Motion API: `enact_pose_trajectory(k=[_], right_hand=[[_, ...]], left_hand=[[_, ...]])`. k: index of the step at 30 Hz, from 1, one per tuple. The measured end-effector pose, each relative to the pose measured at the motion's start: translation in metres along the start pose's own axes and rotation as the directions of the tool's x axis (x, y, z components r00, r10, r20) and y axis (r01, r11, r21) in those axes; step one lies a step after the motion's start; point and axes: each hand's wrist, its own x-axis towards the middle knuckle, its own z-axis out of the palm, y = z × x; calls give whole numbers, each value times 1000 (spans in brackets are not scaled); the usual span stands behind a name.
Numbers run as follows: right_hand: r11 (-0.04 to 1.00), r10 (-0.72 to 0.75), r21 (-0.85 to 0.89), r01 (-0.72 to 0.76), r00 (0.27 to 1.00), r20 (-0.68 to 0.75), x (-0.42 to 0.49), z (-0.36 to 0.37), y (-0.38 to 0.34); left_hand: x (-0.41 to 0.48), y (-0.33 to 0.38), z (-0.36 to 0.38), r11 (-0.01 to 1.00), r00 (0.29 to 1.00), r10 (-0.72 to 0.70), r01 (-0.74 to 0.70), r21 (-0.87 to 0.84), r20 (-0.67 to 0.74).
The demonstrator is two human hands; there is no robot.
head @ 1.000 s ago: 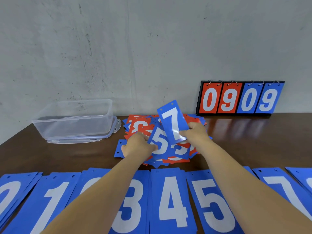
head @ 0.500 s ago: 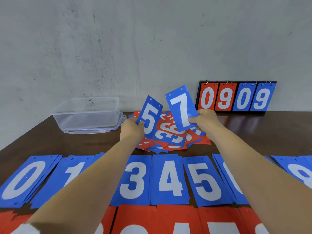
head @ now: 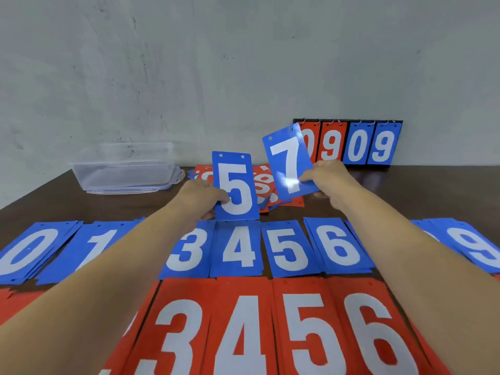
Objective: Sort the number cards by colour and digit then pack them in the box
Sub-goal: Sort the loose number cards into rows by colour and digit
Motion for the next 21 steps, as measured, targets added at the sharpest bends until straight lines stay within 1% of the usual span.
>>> enact_pose_trajectory(k=[2, 5, 8, 10, 12, 14, 16, 19, 21], right_hand=[[998, 61, 32, -60, 998, -29, -9, -19, 12], [990, 117, 86, -110, 990, -81, -22, -51, 30], [976, 209, 93, -195, 960, -187, -40, -83, 47], [964, 264, 69, -255, 937, -230, -49, -102, 58], [956, 289, 18, -293, 927, -238, -58, -119, 66], [953, 288, -21, -301, 928, -236, -63, -131, 74], [947, 306, -16, -320, 918, -253, -67, -138, 81], [925, 351, -60, -374, 906, -235, -65, -143, 89], [916, 364, -98, -389, 908, -206, -60, -147, 95]], left_hand=[[-10, -2, 13, 999, 999, -35, 35, 9, 35], [-20, -5, 33, 998, 995, -64, 63, 6, 83], [-32, -7, 51, 999, 991, -47, 44, 26, 127], [-38, -9, 61, 999, 989, -40, 34, 43, 143], [-42, -8, 70, 996, 985, -41, 27, 83, 167], [-44, -7, 78, 983, 983, -56, 23, 183, 174], [-48, -11, 84, 966, 986, -54, 13, 258, 155], [-50, -18, 89, 965, 991, -32, -3, 262, 129], [-49, -18, 91, 934, 995, -34, -4, 357, 99]])
